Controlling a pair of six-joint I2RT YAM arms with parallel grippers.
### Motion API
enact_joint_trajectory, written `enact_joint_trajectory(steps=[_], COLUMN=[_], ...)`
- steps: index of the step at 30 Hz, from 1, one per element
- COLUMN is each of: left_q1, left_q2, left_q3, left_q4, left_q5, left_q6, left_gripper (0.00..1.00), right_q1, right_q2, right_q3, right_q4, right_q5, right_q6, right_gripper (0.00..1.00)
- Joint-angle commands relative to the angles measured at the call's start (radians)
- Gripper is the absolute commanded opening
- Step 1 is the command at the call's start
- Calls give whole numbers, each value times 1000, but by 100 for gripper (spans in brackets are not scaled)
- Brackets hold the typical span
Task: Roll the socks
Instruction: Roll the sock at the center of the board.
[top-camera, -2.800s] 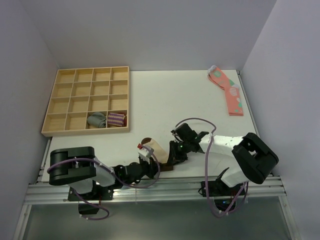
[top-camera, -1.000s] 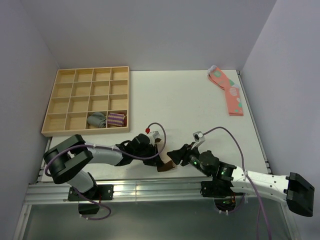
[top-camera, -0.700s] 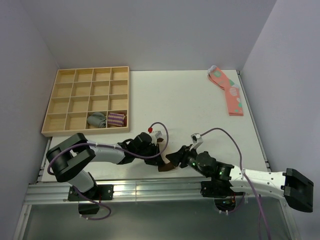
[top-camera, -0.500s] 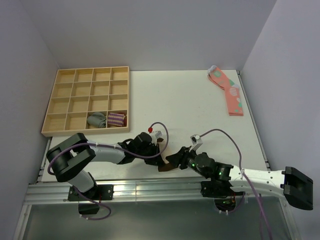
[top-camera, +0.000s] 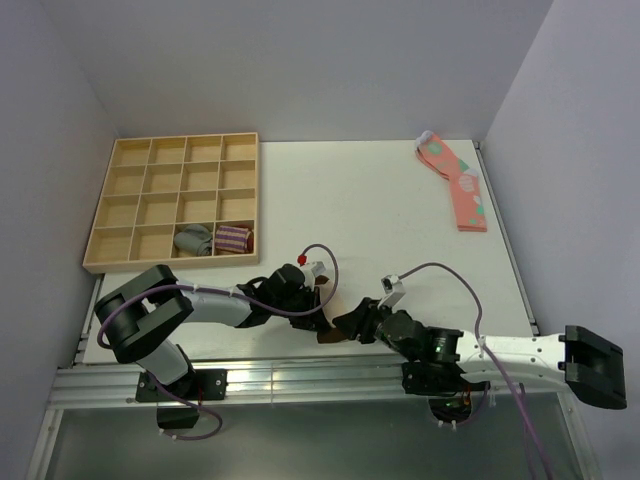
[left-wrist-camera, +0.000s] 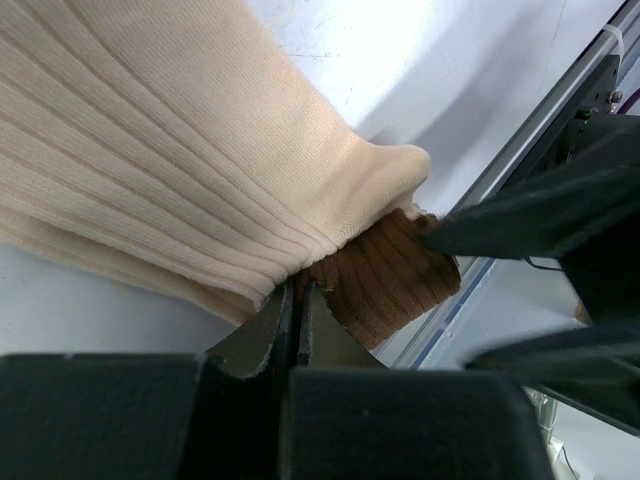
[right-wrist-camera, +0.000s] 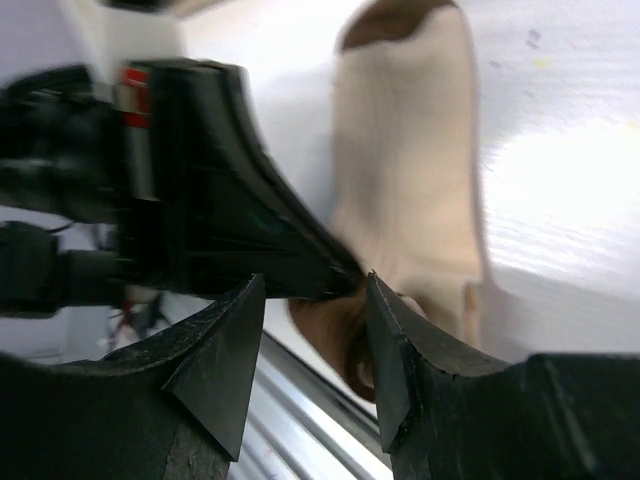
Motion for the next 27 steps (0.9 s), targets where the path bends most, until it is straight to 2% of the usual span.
enact_joint_trajectory(steps=[1, 5, 8, 27], left_q1=[-2, -2, -2, -2], left_q2=[41, 43, 44, 67], left_q3=[-26, -23, -23, -15], left_q4=[-124, -128, -124, -124], left_q5=[-50, -47, -45, -53], left_q6=[61, 69, 70, 39], left_gripper=[0, 0, 0, 0], right_q1=[28, 71, 113, 217], right_q2=[80, 195, 219, 149], right_q3=[-112, -16, 21, 17], right_q4=[-35, -119, -173, -176], right_q5=[98, 160, 194, 223], right_q6=[53, 109, 135, 132], right_gripper=[52, 53, 53, 52])
